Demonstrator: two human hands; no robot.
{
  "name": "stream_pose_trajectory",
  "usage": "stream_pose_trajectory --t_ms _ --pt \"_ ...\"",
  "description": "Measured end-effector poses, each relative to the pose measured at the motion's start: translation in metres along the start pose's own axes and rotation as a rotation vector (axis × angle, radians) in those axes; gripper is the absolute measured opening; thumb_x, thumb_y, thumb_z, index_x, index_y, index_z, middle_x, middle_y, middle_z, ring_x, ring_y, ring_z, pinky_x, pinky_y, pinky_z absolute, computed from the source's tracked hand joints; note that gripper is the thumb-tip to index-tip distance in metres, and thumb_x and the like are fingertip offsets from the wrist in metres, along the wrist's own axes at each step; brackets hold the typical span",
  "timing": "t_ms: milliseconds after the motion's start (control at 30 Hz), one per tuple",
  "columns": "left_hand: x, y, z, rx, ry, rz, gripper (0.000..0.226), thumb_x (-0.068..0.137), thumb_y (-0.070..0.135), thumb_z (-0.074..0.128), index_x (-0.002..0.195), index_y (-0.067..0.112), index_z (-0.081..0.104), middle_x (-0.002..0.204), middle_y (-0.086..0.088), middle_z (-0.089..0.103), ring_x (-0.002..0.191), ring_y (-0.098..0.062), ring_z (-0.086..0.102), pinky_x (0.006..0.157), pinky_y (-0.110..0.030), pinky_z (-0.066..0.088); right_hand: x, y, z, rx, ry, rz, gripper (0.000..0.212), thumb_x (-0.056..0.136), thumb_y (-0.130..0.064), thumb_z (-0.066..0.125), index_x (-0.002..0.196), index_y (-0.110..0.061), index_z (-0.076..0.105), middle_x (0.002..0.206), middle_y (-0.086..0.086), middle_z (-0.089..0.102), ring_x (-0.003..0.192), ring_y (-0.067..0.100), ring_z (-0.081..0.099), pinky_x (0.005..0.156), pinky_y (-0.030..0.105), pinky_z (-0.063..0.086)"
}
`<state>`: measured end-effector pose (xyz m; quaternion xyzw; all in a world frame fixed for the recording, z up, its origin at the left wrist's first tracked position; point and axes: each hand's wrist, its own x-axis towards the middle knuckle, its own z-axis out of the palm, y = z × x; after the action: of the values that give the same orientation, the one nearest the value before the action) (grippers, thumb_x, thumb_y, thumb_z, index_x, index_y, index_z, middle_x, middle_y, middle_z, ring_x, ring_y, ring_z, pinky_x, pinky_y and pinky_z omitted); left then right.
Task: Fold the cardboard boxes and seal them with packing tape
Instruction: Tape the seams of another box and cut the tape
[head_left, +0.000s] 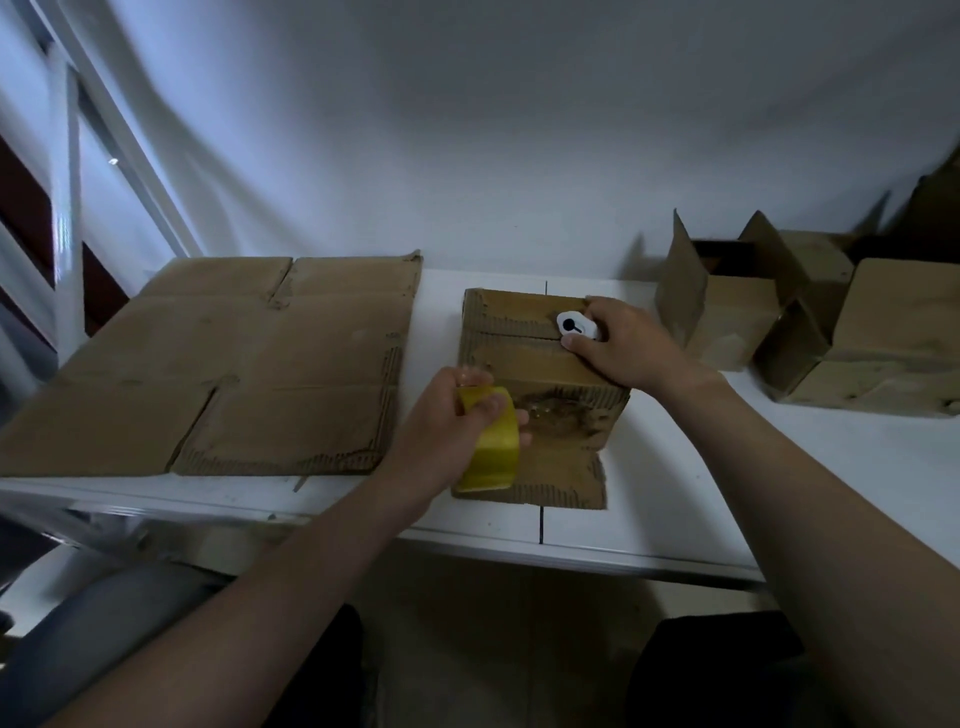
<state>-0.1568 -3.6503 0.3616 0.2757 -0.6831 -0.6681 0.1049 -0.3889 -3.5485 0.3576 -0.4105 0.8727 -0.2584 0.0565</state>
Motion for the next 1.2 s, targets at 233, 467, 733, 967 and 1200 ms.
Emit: stream_pose_trajectory --t_ms 233,467,733,967,1200 --pt "0.041 0.015 0.000 0.124 0.246 0.024 0.034 0.096 0.048 0.056 0.126 0.041 0.042 0.129 0.003 0.053 0.119 -0.026 0.055 0.103 -0.051 0.046 -0.022 0.008 -0.012 -0.154 0.053 -0.006 0.036 0.103 -0.047 0.049 0.117 -0.016 0.060 0.097 0.008 0.066 0.105 0.029 0.053 0.076 0.037 0.041" --pt "0.054 0.020 -0.013 0.182 0.231 -0.004 0.029 0.083 0.047 0.060 0.095 0.069 0.046 0.128 -0.001 0.059 0.114 -0.030 0.061 0.101 -0.054 0.049 -0.015 0.012 -0.016 0.249 0.122 0.040 0.038 0.102 -0.043 0.053 0.087 -0.009 0.054 0.083 0.014 0.055 0.084 0.026 0.048 0.066 0.034 0.034" --pt "0.048 0.006 0.003 0.257 0.232 0.116 0.033 0.104 0.033 0.051 0.136 0.030 0.043 0.119 0.010 0.044 0.109 -0.017 0.046 0.091 -0.035 0.042 -0.012 -0.001 -0.004 0.250 0.136 0.067 0.042 0.101 -0.044 0.055 0.075 -0.012 0.048 0.065 0.000 0.045 0.060 0.015 0.042 0.056 0.033 0.029" --pt "0.059 0.006 -0.007 0.111 0.382 0.075 0.045 0.088 0.037 0.073 0.116 0.036 0.038 0.098 0.018 0.041 0.105 -0.019 0.051 0.094 -0.039 0.047 -0.037 -0.005 -0.006 0.206 0.218 0.103 0.042 0.096 -0.047 0.063 0.077 -0.009 0.061 0.065 0.003 0.056 0.064 0.019 0.051 0.057 0.033 0.035" --pt "0.065 0.010 -0.014 0.205 0.359 0.133 0.063 0.078 0.032 0.084 0.122 0.039 0.039 0.111 0.007 0.048 0.108 -0.025 0.055 0.093 -0.047 0.053 -0.057 -0.019 0.000 0.116 0.247 0.056 0.031 0.095 -0.047 0.063 0.079 -0.020 0.063 0.064 -0.004 0.056 0.065 0.016 0.052 0.054 0.029 0.030"
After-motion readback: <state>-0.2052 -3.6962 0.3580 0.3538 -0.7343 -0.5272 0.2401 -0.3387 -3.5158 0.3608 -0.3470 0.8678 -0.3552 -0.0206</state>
